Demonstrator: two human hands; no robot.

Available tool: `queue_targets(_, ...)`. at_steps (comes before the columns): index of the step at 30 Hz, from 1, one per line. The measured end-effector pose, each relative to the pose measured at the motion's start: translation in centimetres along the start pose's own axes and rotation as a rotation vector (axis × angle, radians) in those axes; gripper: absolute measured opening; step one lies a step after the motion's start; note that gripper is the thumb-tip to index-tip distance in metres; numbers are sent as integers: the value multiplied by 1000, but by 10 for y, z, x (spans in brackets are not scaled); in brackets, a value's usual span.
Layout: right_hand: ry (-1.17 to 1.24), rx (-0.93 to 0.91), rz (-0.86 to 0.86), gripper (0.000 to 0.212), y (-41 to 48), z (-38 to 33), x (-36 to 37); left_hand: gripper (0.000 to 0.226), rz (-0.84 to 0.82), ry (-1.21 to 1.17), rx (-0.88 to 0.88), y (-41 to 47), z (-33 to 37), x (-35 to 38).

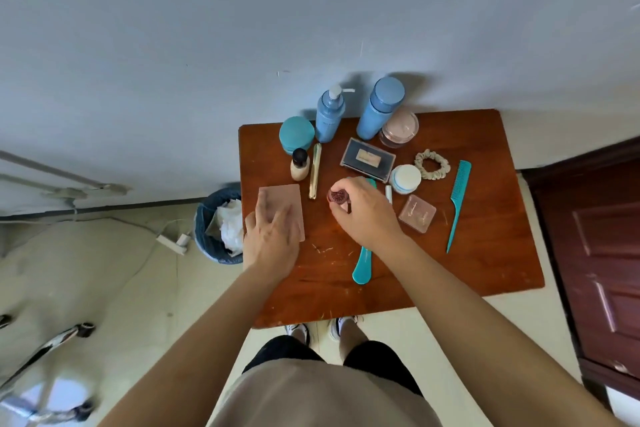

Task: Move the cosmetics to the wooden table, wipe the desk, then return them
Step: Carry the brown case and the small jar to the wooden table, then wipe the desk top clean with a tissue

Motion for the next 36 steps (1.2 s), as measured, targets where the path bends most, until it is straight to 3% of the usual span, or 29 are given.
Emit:
queue_targets(6,-182,-106,-35,33,11,0,25,53,-110,56,47,-3,-1,0)
queue_targets(10,-84,-82,-61,36,9,4,28,53,-119,47,5,-2,-1,-1)
queue_targets(16,28,-81,130,32,7,21,-17,58,-39,138,-3,4,17,-24)
queue_targets(21,104,-33,266,41,-1,43,-78,65,144,215,215,12,61,-83)
queue_targets(30,-183,152,626,62,-55,41,-191,63,570,223,572,21,132,-211)
queue_targets(32,-164,250,739,64,-95,46,-197,62,598,159,703,12,147,-212)
queue_targets(36,-156,399,762,65,-160,60,-188,64,530,88,814,-5,181,-190)
Point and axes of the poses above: each hand's wrist, its own y-axis towards the middle knuckle, its own x-axis out of the palm, z = x × y, the point moved 6 cm from there along y, towards the middle knuckle, and after that the axes turned 8 degrees about x, right-handed, at the moved point
